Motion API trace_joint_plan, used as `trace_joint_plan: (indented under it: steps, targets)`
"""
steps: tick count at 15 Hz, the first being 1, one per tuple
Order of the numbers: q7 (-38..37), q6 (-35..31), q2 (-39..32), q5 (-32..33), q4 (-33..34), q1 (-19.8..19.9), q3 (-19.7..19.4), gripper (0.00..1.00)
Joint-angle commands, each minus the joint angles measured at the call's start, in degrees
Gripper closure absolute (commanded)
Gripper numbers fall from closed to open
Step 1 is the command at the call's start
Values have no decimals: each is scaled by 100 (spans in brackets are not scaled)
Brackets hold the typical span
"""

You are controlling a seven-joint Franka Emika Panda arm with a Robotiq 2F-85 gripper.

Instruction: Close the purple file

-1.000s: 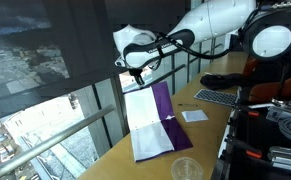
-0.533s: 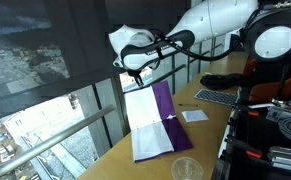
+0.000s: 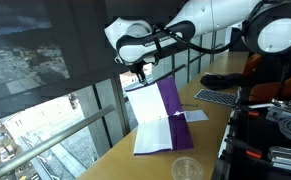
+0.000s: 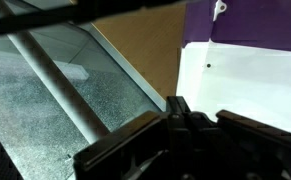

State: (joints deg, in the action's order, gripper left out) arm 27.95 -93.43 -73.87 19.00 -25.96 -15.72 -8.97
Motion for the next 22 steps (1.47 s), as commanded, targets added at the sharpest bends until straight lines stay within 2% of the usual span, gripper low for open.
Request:
trace_joint_plan:
  steps: [1,8,15,16,19,22]
  targets:
    - [-191,544,324,103,-113,-145,-19,100]
    - [-292,1191,803,139,-116,-352,4,100]
    - [-38,1861,1394,161,-163,-543,71,100]
    - [6,1863,1231,198,-254,-458,39,100]
    - [246,2335,929,231,252,-395,63,100]
    - [403,2248,784,285,216,-292,58,100]
